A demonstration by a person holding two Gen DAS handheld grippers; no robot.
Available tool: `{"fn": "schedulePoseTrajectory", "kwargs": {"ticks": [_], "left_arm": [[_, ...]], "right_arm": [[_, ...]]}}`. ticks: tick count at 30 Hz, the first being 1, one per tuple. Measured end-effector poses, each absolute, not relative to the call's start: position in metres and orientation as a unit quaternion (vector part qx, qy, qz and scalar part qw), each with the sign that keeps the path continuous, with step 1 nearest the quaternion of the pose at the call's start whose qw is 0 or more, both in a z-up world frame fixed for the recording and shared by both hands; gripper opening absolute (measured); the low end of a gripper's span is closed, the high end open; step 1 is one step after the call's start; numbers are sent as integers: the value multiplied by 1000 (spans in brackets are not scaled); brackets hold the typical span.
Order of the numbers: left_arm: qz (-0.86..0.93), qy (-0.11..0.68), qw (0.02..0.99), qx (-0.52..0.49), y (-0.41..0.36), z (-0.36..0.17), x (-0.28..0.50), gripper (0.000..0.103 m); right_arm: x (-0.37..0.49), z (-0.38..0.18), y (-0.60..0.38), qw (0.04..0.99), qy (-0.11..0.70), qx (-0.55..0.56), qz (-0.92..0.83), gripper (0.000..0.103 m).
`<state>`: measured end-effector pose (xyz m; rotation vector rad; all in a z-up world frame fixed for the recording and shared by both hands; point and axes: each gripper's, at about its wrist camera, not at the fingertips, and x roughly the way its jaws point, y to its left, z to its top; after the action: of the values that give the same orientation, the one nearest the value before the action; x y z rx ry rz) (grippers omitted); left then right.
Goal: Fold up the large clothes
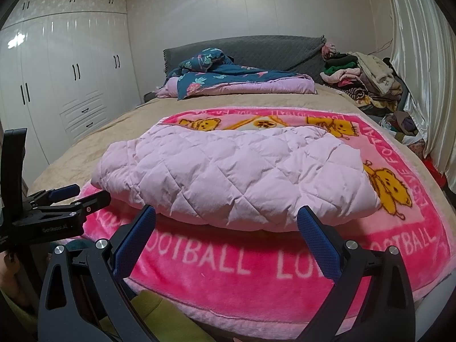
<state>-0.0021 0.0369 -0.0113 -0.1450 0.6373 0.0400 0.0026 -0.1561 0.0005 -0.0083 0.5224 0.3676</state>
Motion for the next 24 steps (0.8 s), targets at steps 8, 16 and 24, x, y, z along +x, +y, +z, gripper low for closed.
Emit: {"fn": "schedulePoseTrajectory", "kwargs": {"ticks": [8, 16, 24], "left_arm": [[6, 324, 942, -86, 40, -17, -2, 94], [21, 342, 934, -100, 51, -28, 3, 94], [81, 346, 920, -164, 130, -33, 27, 94]], "right_arm": [[3, -2, -157, 949, 263, -5, 175, 99], [3, 0, -179, 959, 254, 6, 128, 99], [6, -14, -313, 971, 221, 70, -60, 99]]}}
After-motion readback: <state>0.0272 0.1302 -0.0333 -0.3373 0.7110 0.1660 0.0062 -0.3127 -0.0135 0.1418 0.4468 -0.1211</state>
